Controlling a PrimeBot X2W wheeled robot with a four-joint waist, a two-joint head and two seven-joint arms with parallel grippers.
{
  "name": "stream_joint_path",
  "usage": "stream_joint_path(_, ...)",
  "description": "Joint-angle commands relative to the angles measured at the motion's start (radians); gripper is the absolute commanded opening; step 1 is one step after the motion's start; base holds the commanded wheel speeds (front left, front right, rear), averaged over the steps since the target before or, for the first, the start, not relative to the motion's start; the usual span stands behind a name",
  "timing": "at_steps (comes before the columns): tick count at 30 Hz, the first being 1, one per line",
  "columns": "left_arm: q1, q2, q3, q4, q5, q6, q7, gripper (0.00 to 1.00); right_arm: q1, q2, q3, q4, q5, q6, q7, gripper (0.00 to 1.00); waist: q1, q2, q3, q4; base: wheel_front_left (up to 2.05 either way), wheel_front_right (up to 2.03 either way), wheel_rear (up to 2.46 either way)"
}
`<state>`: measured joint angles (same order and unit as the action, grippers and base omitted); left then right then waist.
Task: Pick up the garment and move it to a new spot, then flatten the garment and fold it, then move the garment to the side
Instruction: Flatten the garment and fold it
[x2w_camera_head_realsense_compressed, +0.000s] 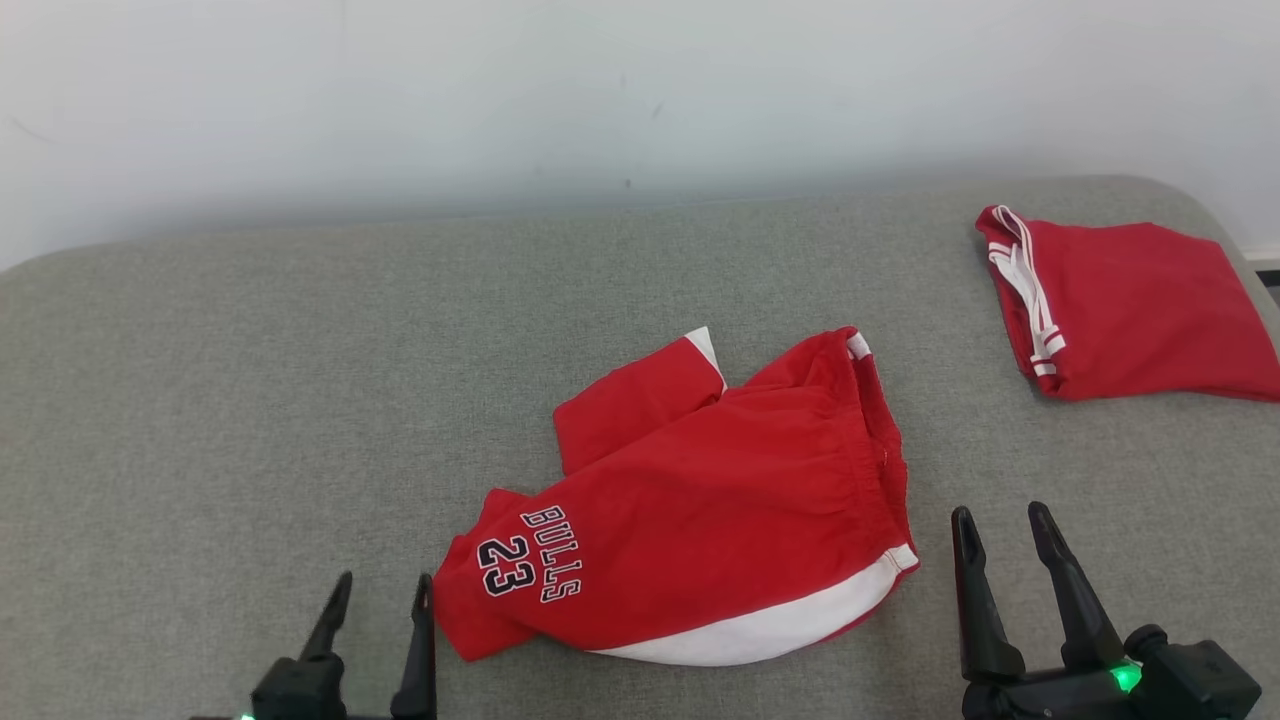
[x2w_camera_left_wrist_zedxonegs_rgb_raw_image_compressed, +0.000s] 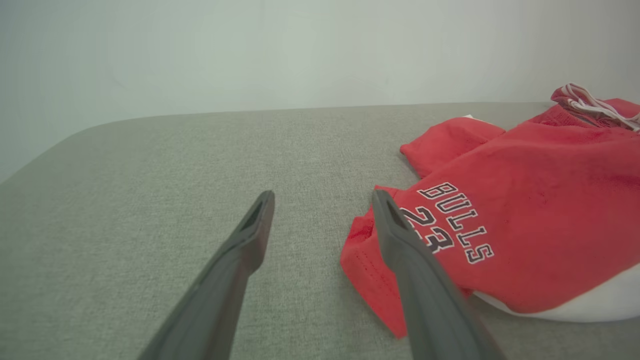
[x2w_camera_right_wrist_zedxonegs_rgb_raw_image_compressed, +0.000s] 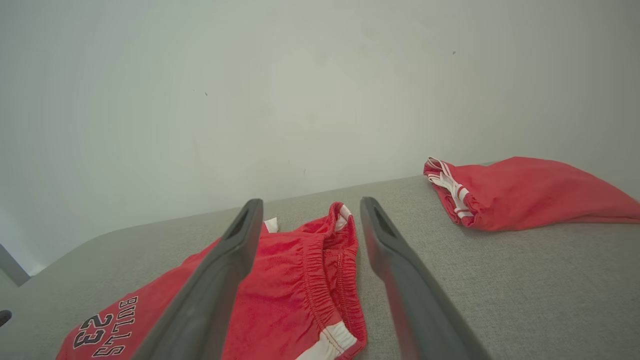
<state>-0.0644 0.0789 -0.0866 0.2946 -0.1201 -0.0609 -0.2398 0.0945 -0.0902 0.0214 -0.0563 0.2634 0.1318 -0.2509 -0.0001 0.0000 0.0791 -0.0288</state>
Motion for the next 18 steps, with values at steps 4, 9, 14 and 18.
stream_joint_path(4, -0.011, -0.006, -0.035, 0.055, -0.026, -0.019, 0.03, 1.0, -0.014, 0.007, 0.001, 0.007, -0.005, -0.002, -0.003, 1.0, 0.0001, 0.0, 0.014, -0.009, 0.0, 0.0, 0.0)
stream_joint_path(9, -0.02, -0.016, -0.073, 0.121, -0.055, -0.03, 0.051, 1.0, -0.025, 0.009, 0.005, 0.02, -0.005, -0.002, -0.004, 1.0, 0.0001, 0.0, 0.021, -0.019, 0.0, 0.0, 0.0)
stream_joint_path(14, -0.05, -0.023, -0.088, 0.189, -0.093, -0.032, 0.044, 0.66, -0.031, 0.011, 0.009, 0.027, -0.009, -0.002, -0.005, 1.0, 0.0001, 0.0, 0.019, -0.025, 0.0, 0.0, 0.0)
stream_joint_path(18, -0.07, -0.025, -0.097, 0.224, -0.106, -0.034, 0.034, 0.0, -0.029, 0.009, 0.007, 0.028, -0.009, -0.002, -0.006, 1.0, 0.0001, 0.0, 0.015, -0.022, 0.0, 0.0, 0.0)
